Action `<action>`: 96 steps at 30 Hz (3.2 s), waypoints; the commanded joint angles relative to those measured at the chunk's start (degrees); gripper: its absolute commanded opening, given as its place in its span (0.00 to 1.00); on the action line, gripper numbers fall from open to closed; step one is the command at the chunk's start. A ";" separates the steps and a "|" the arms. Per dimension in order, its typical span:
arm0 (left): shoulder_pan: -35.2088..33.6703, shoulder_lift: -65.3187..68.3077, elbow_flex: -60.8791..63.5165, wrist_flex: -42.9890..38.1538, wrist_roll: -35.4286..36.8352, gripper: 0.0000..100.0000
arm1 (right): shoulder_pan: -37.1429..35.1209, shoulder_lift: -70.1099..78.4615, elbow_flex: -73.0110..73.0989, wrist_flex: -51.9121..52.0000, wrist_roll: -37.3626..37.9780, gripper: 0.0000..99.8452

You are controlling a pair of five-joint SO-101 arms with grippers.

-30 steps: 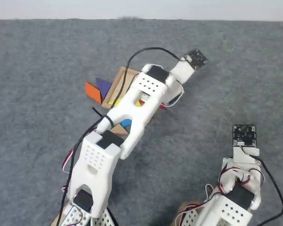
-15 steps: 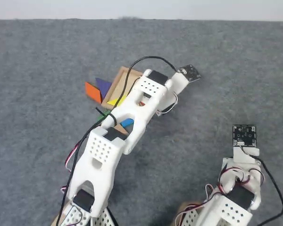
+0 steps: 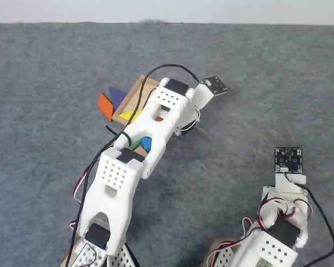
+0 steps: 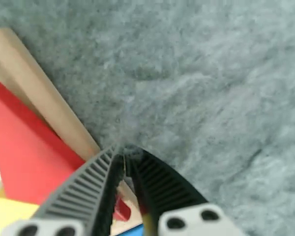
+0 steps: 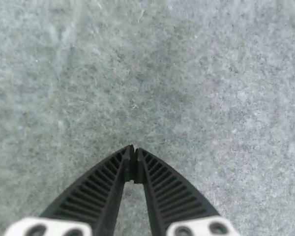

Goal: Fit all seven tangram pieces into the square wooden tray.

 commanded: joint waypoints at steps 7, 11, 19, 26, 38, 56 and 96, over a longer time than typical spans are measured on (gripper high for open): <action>0.26 -8.26 -1.89 1.76 -0.88 0.01 | -0.57 -0.84 0.70 -0.84 1.14 0.01; -2.46 -7.74 -2.07 1.76 -0.79 0.01 | -0.57 -0.84 0.70 -0.84 1.14 0.01; -13.63 -6.86 -9.45 -10.55 8.09 0.01 | -0.57 -0.84 0.70 -0.84 1.14 0.01; -15.65 3.25 -14.81 -12.31 8.35 0.01 | -0.57 -0.84 0.79 -0.84 1.14 0.01; -9.67 17.05 -33.19 5.27 3.16 0.01 | -0.57 -0.84 0.79 -0.84 1.14 0.01; -14.59 23.03 -48.13 12.31 0.88 0.01 | -0.57 -0.84 0.79 -0.84 1.14 0.01; 14.24 15.65 -25.71 17.49 0.97 0.01 | -0.57 -0.84 0.79 -0.84 1.23 0.01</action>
